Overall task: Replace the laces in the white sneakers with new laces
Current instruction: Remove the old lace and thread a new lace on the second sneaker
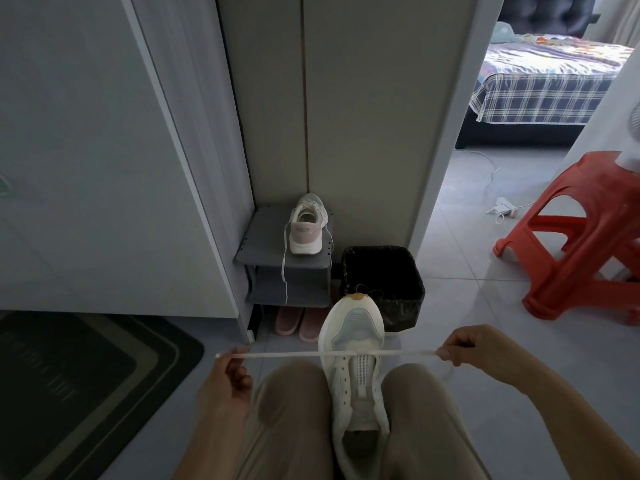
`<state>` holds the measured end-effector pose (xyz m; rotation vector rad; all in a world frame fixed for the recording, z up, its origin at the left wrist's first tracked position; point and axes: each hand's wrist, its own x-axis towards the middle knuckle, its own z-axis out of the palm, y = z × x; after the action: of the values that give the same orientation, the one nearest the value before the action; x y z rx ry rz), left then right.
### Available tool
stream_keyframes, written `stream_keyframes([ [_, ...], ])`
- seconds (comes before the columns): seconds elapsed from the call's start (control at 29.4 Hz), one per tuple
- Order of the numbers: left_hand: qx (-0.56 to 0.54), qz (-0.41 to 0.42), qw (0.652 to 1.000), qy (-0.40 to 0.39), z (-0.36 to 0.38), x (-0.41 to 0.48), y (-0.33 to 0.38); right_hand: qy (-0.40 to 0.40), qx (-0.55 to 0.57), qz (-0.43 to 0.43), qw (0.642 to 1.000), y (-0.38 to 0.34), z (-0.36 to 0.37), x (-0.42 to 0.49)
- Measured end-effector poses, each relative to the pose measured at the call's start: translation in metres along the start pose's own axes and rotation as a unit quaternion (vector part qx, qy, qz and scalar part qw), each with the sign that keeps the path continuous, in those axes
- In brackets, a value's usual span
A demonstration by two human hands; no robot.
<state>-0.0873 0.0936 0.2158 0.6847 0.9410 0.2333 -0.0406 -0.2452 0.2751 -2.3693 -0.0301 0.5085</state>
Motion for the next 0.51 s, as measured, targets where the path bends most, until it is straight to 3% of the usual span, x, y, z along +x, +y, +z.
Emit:
stream_keyframes([
  [0.2, 0.007, 0.018, 0.999, 0.025, -0.033, 0.031, 0.024, 0.025, 0.014, 0.006, 1.000, 0.011, 0.001, 0.001],
  [0.37, 0.000, -0.009, 1.000, -0.013, -0.041, 0.039, 0.025, 0.030, 0.020, 0.007, 0.999, 0.014, 0.004, 0.003],
  [0.51, 0.000, -0.029, 1.000, 0.005, -0.053, 0.047, 0.025, 0.023, 0.012, 0.014, 1.000, 0.020, -0.001, 0.001],
])
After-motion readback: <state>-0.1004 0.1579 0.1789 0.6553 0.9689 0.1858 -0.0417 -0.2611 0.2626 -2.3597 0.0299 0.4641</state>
